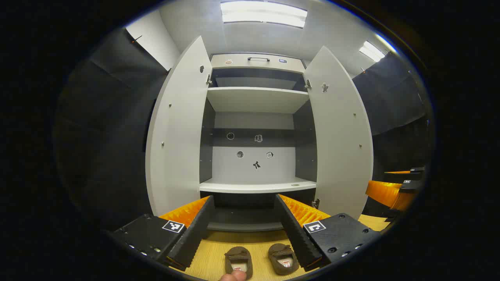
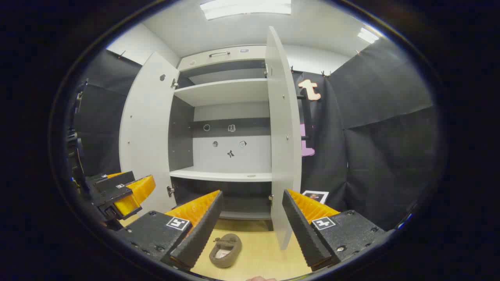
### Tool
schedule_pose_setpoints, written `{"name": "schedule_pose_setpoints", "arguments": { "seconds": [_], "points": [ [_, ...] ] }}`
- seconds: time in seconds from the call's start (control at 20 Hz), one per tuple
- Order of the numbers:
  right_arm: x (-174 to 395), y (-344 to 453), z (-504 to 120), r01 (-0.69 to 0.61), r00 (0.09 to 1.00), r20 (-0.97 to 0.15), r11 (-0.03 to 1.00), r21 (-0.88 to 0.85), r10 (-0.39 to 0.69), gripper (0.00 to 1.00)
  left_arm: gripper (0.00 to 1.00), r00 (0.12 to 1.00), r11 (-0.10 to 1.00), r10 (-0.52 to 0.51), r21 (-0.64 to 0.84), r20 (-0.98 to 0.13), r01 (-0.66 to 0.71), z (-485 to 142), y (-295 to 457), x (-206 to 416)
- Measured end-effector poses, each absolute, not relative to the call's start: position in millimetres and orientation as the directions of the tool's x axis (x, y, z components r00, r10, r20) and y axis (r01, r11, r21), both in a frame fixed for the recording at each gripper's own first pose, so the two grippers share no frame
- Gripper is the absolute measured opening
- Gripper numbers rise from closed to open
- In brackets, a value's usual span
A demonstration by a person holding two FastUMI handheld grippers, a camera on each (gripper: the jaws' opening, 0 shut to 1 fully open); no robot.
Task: Grab one shoe with the right hand and put it into the shoe cabinet, grab the other shoe with the left hand and put it into the shoe cabinet; then close the right door with the right hand and the left door with the left hand.
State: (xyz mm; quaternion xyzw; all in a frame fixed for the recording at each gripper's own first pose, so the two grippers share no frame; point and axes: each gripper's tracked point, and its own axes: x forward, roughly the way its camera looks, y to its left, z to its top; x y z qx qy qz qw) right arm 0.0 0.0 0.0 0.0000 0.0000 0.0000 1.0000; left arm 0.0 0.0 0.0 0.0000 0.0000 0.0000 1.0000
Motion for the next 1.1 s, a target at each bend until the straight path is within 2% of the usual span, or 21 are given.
{"name": "schedule_pose_setpoints", "arguments": {
  "seconds": [1.1],
  "points": [
    [21.5, 18.8, 2.8, -0.057, 0.998, 0.007, 0.998, -0.028, 0.057, 0.99, 0.95, 0.999, 0.999, 0.039, 0.002, 0.017, -0.039, 2.5, 15.3, 4.1]
  ]
}}
